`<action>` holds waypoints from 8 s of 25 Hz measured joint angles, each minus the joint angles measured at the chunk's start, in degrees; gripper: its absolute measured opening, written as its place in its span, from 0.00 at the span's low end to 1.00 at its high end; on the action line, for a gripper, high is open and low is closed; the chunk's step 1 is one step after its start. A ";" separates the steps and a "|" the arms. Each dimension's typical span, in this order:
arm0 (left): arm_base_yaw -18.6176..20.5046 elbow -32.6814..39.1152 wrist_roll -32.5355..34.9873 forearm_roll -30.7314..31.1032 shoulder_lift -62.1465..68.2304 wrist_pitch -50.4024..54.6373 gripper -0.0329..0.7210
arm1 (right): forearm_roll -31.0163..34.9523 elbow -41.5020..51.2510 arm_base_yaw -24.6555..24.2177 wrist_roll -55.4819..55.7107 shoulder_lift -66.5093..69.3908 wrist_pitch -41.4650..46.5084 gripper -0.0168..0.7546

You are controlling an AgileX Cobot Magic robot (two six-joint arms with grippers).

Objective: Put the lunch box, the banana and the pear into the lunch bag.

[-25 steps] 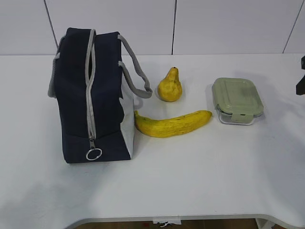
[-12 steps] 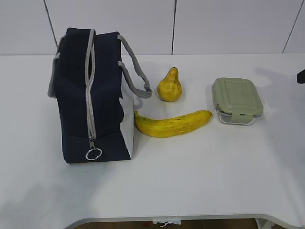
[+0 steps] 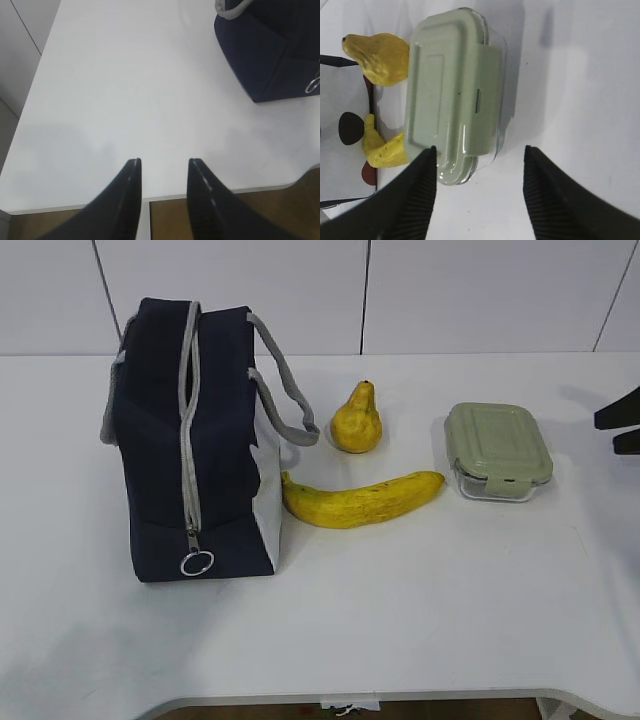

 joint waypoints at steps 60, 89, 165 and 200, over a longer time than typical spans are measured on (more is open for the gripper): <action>0.00 0.00 0.00 0.00 0.00 0.00 0.36 | 11.33 -8.31 9.03 -1.79 16.10 -0.22 0.79; 0.00 0.00 0.00 0.00 0.00 0.00 0.36 | 12.26 -8.75 9.03 -1.79 16.38 0.38 0.54; 0.00 -45.81 15.38 -41.35 85.70 -3.39 0.53 | 11.47 -18.38 34.18 21.68 -3.55 1.07 0.51; -0.53 -53.85 20.88 -45.55 97.64 4.90 0.06 | 14.66 -18.51 44.81 21.03 -3.39 -7.30 0.51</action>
